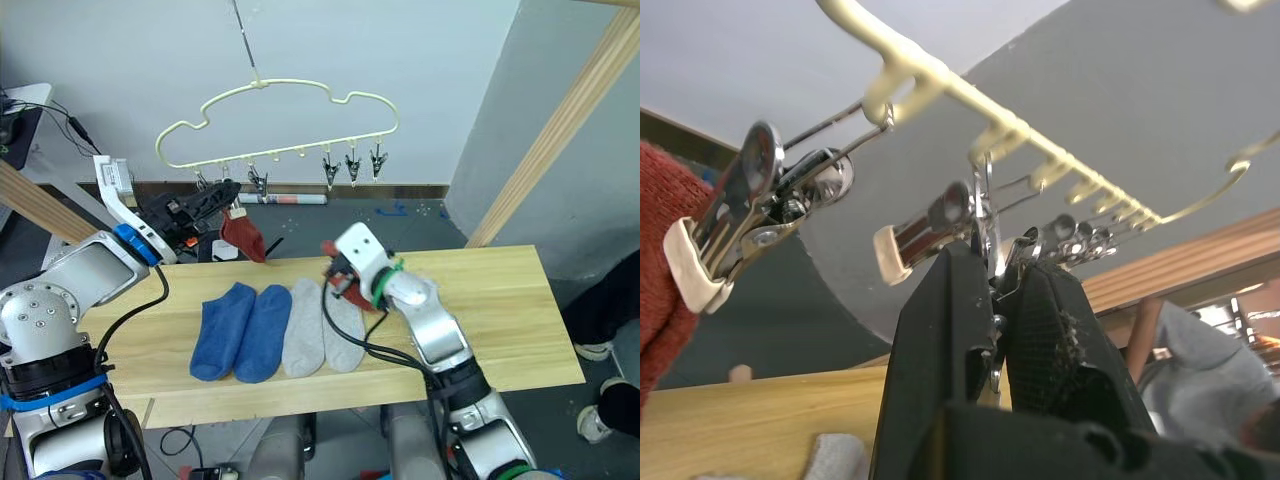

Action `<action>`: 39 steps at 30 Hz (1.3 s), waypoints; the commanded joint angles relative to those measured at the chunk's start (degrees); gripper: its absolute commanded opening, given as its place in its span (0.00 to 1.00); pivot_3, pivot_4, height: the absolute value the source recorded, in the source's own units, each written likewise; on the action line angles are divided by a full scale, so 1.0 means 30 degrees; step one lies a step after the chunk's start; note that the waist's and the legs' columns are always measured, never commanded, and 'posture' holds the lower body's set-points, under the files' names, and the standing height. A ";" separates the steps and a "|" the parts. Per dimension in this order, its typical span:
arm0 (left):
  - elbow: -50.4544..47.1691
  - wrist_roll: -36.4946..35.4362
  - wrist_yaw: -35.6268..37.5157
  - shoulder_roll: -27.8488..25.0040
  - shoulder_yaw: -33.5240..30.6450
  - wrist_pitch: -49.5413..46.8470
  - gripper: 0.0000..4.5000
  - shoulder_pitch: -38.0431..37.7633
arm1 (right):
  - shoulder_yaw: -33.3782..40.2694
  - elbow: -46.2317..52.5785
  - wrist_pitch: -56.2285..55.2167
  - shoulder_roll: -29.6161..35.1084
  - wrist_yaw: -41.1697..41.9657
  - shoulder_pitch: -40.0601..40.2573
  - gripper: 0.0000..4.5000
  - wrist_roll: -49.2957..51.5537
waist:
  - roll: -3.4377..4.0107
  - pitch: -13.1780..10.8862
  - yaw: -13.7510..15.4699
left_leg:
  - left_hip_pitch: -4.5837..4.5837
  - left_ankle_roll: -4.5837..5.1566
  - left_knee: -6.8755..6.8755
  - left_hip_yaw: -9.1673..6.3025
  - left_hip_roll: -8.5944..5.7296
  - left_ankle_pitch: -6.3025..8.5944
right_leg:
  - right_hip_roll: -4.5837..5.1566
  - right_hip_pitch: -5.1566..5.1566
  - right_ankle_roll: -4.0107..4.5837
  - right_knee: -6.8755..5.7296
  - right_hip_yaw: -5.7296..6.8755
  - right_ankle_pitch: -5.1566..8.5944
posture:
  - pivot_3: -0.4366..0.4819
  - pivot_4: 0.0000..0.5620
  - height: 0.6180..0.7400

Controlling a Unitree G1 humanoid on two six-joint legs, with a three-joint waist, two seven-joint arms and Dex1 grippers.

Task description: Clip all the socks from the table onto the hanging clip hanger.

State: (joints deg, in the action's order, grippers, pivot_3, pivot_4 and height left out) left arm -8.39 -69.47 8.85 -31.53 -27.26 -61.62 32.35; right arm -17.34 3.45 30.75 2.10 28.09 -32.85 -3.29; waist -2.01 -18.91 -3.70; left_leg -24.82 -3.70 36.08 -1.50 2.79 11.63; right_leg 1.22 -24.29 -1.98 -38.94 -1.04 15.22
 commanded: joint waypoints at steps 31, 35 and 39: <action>-0.2773 0.1455 -0.1184 0.1512 0.1262 0.3588 0.06 -0.1408 | -0.0644 -0.1982 -0.0799 -0.4096 -0.1367 -0.3430 0.00 0.1528 | -0.0003 -0.0019 0.0161 | -0.0006 0.0000 -0.0014 0.0000 -0.0003 0.0001 | 0.0013 -0.0004 0.0070 0.0016 0.0010 -0.0040 | 0.40 0.61 0.95; -0.2764 0.1337 -0.1345 0.1768 0.1254 0.3713 0.06 -0.1422 | -0.0885 -0.2375 -0.0779 -0.4166 -0.1465 -0.3321 0.00 0.1721 | -0.0004 -0.0018 0.0161 | -0.0009 0.0001 -0.0014 0.0002 -0.0003 0.0002 | 0.0014 -0.0005 0.0074 0.0020 0.0009 -0.0043 | 0.40 0.60 0.95; -0.2651 0.1202 -0.1451 0.1823 0.1109 0.3684 0.06 -0.1336 | -0.0939 -0.2572 -0.0888 -0.4176 -0.1515 -0.3366 0.00 0.1893 | -0.0004 -0.0019 0.0160 | -0.0009 0.0001 -0.0015 0.0001 -0.0002 0.0002 | 0.0012 -0.0008 0.0070 0.0019 0.0009 -0.0041 | 0.40 0.60 0.95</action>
State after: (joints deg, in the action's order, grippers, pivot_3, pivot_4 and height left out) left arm -15.21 -64.96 4.41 -26.05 -23.03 -51.77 27.80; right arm -19.50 -5.37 29.33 -7.52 23.63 -41.76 1.39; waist -2.02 -18.96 -3.22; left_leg -24.85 -3.70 36.03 -1.49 2.78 11.64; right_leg 1.26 -24.32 -1.77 -38.88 -1.02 15.10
